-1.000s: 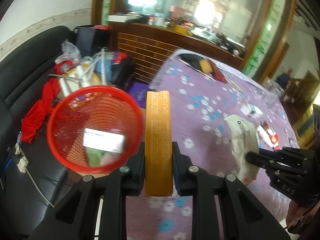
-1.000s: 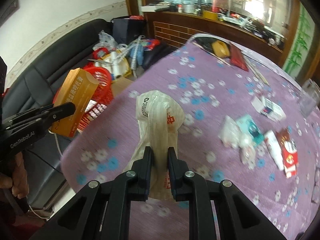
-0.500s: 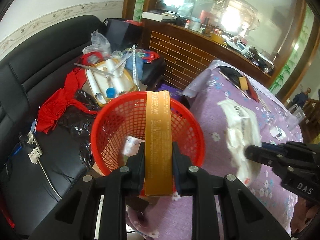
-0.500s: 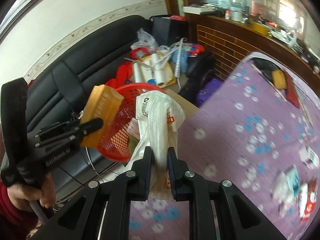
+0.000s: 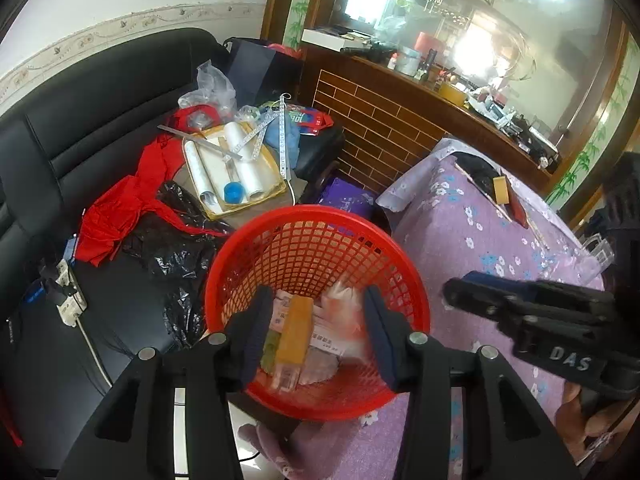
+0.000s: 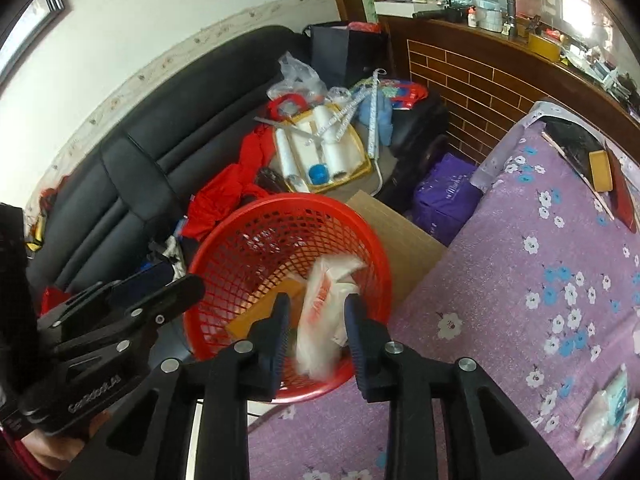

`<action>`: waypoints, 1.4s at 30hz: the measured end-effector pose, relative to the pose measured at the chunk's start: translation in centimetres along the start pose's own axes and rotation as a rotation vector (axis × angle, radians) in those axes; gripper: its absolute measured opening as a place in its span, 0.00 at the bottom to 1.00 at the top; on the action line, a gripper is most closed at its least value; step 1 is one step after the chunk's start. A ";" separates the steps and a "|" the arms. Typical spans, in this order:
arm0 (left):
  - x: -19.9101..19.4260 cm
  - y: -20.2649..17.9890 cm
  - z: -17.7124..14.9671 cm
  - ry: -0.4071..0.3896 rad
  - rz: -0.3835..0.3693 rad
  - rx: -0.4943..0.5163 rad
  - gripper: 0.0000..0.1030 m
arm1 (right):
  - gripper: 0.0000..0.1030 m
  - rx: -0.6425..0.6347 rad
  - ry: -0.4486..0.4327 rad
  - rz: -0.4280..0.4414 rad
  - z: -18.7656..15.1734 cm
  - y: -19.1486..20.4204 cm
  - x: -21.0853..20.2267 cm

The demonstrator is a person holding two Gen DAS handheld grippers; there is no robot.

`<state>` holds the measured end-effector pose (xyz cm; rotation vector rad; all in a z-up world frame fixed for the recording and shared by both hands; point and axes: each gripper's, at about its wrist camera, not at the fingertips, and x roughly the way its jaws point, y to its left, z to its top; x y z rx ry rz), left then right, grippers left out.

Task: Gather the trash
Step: 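Lower both tools over the red basket and open them to drop items, then move both tools back over the table toward the remaining trash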

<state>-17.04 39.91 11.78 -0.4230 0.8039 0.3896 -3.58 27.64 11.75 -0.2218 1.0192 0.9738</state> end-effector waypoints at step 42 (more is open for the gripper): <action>3.5 -33.8 -13.3 0.289 -0.351 0.331 0.56 | 0.44 0.561 -0.089 -0.339 -27.7 -28.5 -23.2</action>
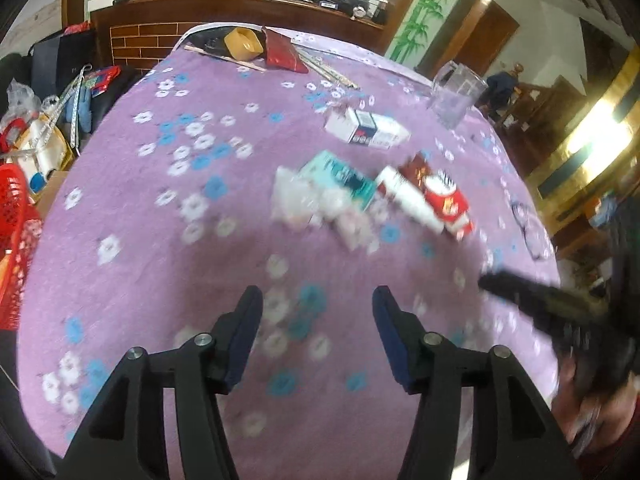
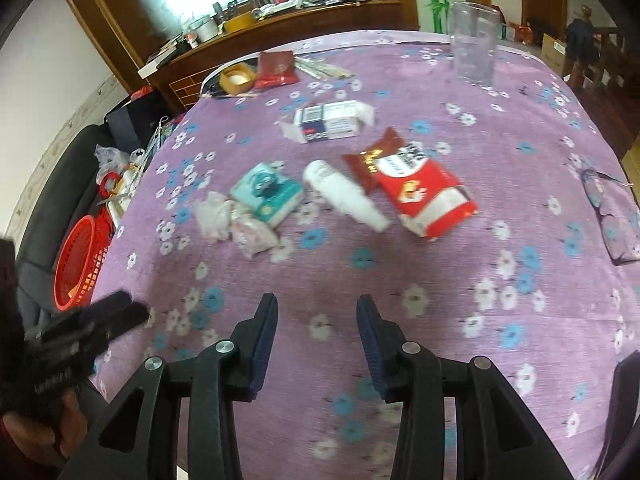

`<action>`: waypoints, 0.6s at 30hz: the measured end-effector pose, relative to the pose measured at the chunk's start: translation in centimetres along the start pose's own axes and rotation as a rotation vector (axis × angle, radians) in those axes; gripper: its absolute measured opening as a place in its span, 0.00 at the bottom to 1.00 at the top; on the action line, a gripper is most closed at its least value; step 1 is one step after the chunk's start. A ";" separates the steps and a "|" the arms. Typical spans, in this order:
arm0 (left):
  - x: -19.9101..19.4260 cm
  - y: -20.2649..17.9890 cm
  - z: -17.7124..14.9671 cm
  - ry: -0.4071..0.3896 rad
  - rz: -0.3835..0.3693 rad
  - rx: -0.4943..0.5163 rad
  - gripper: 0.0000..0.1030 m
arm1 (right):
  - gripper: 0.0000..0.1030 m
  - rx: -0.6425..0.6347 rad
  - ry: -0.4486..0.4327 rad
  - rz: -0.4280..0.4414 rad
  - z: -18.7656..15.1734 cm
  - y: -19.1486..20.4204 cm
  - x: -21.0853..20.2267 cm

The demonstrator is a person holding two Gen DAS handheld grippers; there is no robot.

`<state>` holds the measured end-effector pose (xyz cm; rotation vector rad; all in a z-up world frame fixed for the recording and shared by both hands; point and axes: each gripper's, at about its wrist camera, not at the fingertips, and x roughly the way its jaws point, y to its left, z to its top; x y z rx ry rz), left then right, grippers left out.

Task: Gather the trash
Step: 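Move both tools back over the table toward the remaining trash, then grasp the white plastic bag with the left tool while the right tool grasps the white spray bottle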

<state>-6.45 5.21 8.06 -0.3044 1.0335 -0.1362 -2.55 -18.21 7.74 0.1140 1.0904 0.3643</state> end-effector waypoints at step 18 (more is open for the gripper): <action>10.2 0.0 5.9 0.057 0.063 -0.166 0.44 | 0.45 0.032 -0.009 -0.032 -0.3 -6.0 -3.0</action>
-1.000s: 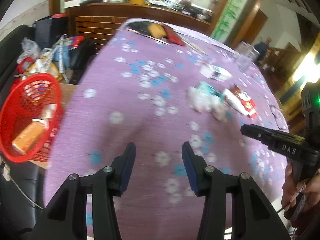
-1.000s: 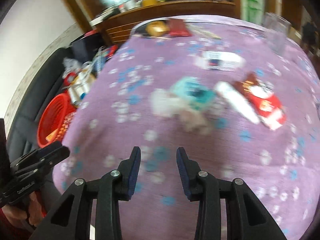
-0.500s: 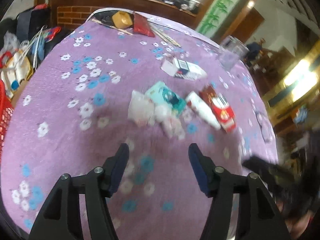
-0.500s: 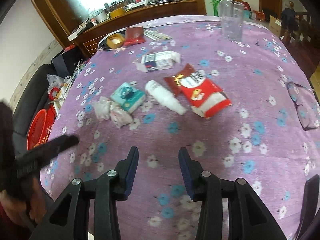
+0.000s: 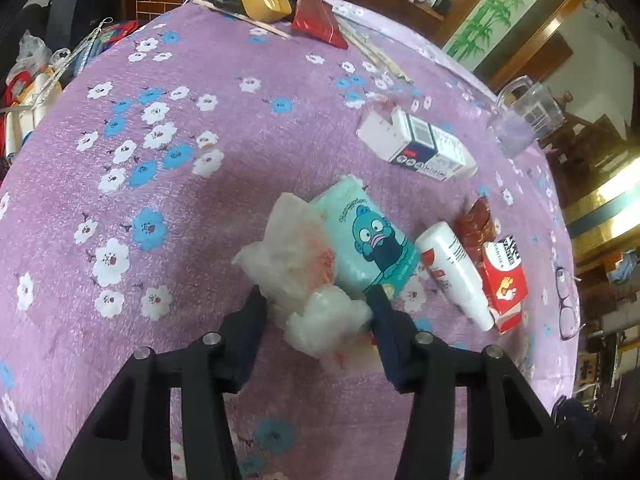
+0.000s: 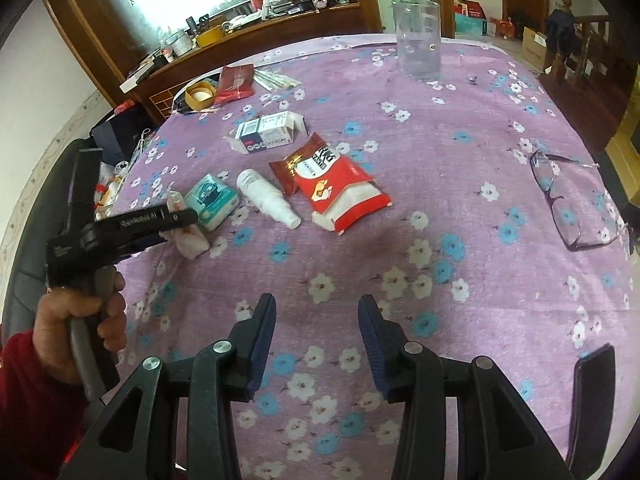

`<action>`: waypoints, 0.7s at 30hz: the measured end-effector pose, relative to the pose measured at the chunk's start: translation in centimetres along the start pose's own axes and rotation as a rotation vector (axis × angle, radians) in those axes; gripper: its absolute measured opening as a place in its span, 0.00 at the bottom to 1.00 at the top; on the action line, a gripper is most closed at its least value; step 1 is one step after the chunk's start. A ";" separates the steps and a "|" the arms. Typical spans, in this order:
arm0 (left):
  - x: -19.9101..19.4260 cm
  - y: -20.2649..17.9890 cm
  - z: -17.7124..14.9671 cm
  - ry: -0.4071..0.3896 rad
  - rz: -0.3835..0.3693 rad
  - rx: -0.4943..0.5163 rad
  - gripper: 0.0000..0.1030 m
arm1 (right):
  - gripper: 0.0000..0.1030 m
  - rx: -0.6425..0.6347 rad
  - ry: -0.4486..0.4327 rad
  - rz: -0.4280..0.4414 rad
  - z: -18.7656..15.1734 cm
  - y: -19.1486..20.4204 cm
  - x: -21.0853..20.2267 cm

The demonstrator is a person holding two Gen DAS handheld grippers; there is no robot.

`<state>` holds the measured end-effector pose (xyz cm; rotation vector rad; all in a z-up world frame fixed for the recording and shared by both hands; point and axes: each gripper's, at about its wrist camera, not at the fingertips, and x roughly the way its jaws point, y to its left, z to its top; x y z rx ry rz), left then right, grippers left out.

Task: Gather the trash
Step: 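Grasp the white plastic bag with the left tool while the right tool grasps the white spray bottle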

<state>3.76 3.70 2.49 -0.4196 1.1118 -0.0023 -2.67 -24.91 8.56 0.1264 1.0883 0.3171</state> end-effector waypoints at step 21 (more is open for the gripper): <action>-8.3 3.1 -7.6 -0.088 0.074 0.207 0.41 | 0.45 -0.311 0.087 0.033 9.1 7.9 12.7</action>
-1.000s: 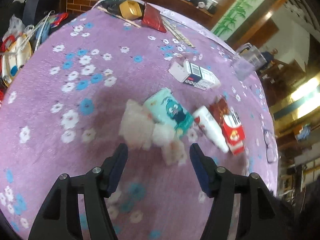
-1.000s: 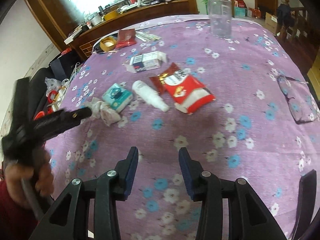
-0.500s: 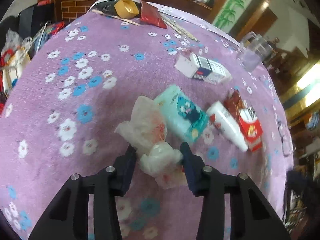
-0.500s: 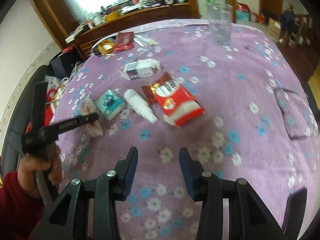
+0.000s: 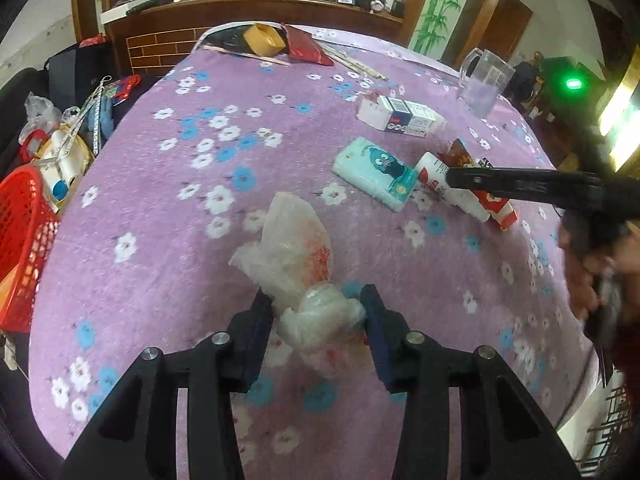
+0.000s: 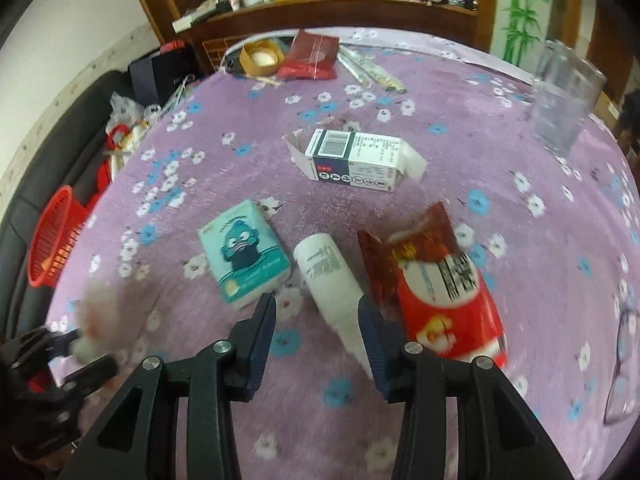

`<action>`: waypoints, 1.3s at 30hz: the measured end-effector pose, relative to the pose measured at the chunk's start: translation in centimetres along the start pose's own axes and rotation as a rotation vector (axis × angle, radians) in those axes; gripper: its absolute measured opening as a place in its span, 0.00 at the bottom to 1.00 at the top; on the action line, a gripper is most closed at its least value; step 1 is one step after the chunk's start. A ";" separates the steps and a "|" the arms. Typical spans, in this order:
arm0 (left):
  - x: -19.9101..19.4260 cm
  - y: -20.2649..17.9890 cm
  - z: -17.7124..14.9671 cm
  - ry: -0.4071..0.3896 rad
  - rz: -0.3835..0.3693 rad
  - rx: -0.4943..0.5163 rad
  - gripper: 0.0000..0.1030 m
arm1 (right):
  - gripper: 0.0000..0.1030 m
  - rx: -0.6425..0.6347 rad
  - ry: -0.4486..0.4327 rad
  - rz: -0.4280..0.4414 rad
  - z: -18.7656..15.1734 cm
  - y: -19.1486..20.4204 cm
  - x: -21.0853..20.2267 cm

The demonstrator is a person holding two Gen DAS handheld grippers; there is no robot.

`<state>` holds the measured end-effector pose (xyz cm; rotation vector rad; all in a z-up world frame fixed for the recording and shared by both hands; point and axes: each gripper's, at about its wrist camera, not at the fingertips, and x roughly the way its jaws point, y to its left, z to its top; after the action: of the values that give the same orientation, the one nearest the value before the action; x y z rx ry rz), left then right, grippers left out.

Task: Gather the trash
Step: 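Grasp the white plastic bag with the left tool while the right tool grasps the white spray bottle, then lift the plastic bag and spray bottle and carry them toward the red basket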

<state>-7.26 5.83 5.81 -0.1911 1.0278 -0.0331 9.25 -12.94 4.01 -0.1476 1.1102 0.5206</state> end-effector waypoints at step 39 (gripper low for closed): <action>-3.2 0.4 -0.6 -0.070 -0.019 0.104 0.41 | 0.36 0.163 -0.062 0.039 -10.4 8.7 -6.3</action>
<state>-9.43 6.50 8.16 -0.1069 0.9518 -0.0963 -5.46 -11.22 6.11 0.0321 1.0918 0.4638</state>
